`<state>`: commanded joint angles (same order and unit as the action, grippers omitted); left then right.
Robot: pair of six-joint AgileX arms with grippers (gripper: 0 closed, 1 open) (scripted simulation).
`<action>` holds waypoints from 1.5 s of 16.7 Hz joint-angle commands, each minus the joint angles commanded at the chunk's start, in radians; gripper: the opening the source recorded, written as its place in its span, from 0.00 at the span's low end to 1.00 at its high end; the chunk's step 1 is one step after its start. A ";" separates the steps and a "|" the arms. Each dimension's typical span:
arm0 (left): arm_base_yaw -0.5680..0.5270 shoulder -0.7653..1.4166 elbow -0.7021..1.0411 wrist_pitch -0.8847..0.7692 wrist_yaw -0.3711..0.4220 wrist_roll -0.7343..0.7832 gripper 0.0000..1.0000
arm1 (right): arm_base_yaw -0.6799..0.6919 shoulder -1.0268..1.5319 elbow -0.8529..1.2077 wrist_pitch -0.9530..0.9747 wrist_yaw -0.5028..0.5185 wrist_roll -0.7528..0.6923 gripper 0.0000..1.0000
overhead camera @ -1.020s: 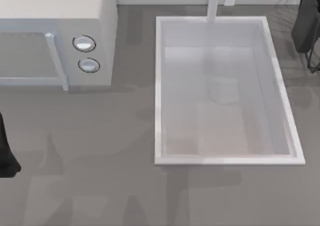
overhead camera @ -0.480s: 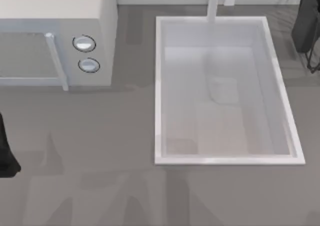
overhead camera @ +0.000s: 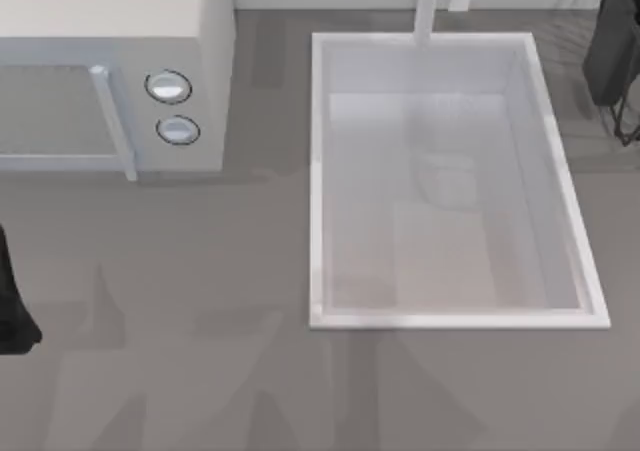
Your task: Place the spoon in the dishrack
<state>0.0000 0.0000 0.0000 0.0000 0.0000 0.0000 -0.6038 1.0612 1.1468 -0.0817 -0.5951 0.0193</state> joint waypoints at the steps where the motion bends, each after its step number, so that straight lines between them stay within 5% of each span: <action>1: 0.000 0.000 0.000 0.000 0.000 0.000 1.00 | 0.014 0.042 -0.004 0.043 0.013 0.000 0.00; 12: 0.000 0.000 0.000 0.000 0.000 0.000 1.00 | 0.253 0.655 -0.139 0.808 0.270 -0.006 0.00; 20: 0.000 0.000 0.000 0.000 0.000 0.000 1.00 | 0.297 0.736 -0.168 0.905 0.318 -0.003 0.00; 25: 0.000 0.000 0.000 0.000 0.000 0.000 1.00 | 0.297 0.736 -0.168 0.905 0.318 -0.003 0.38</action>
<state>0.0000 0.0000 0.0000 0.0000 0.0000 0.0000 -0.3068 1.7970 0.9786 0.8231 -0.2772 0.0162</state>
